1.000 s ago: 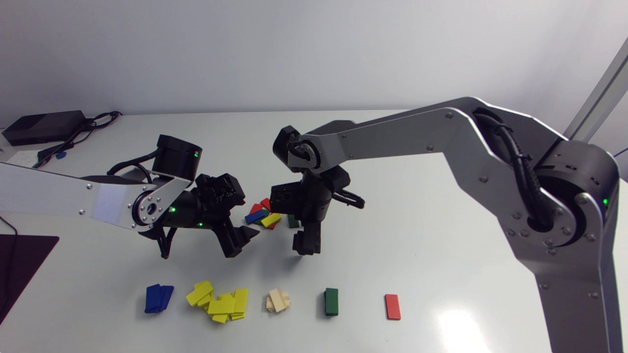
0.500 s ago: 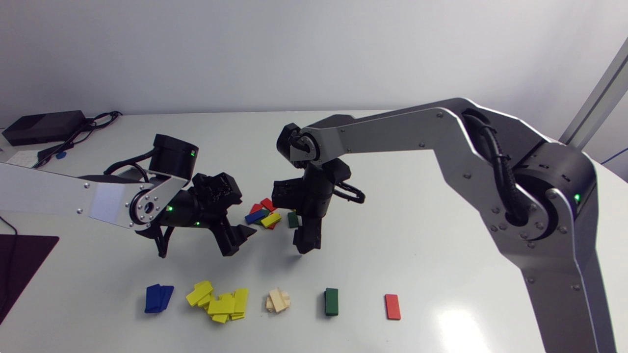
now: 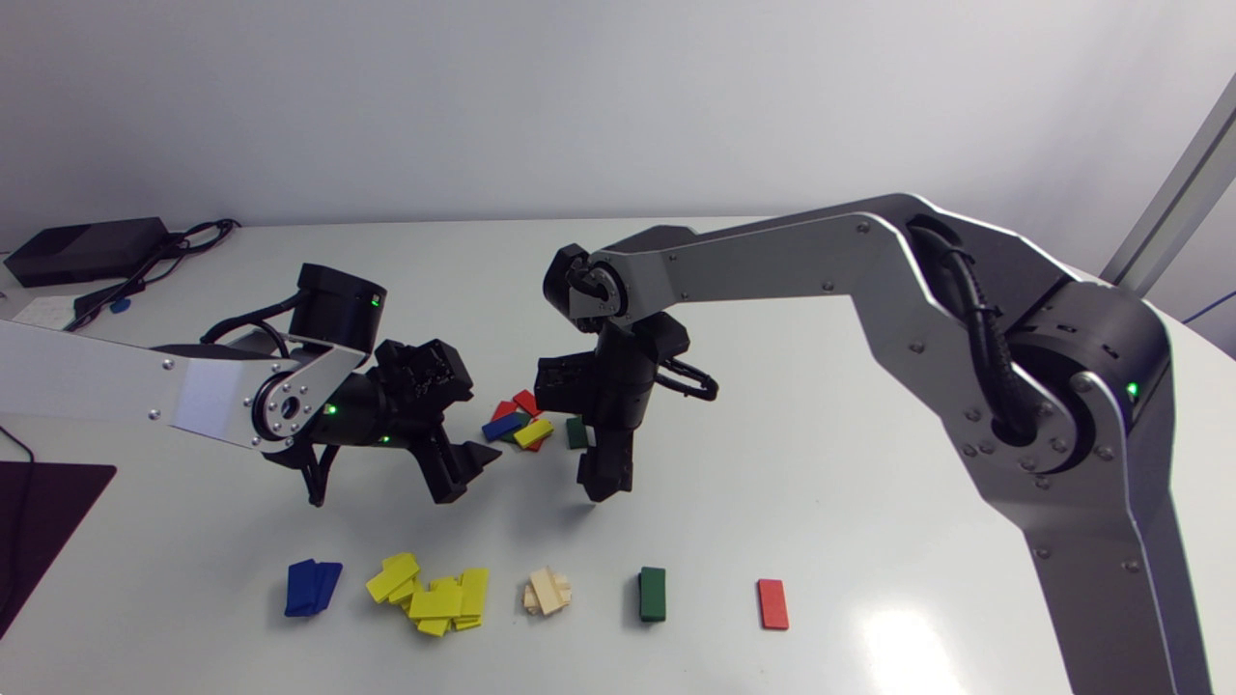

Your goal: Take domino bricks one by one from the mixed stack on the table and place each onto the existing stack of the same color.

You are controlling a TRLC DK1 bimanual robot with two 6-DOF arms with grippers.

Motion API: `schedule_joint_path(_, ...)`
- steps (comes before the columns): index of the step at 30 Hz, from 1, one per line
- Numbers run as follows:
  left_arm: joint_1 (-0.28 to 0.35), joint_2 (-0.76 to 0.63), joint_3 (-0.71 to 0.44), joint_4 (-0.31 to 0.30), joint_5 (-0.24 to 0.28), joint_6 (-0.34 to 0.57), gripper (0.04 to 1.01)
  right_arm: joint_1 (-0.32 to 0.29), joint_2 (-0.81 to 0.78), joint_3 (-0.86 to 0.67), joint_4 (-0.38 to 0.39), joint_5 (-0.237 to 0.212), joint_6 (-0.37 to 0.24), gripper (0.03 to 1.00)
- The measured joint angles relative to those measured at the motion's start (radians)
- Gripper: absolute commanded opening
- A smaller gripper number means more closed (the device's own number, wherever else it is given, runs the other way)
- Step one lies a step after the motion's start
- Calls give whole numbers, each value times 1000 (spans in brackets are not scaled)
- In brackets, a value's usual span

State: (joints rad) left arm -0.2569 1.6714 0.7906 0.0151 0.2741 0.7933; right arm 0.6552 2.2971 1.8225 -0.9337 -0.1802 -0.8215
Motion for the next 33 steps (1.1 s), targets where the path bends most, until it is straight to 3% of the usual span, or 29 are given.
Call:
schedule_joint_path(20,14,-2,0,-4,11,7,957,13,9,37,-40,51,0,907)
schedule_joint_path(33,14,-3,0,-11,11,11,957,13,36,66,-70,61,0,902)
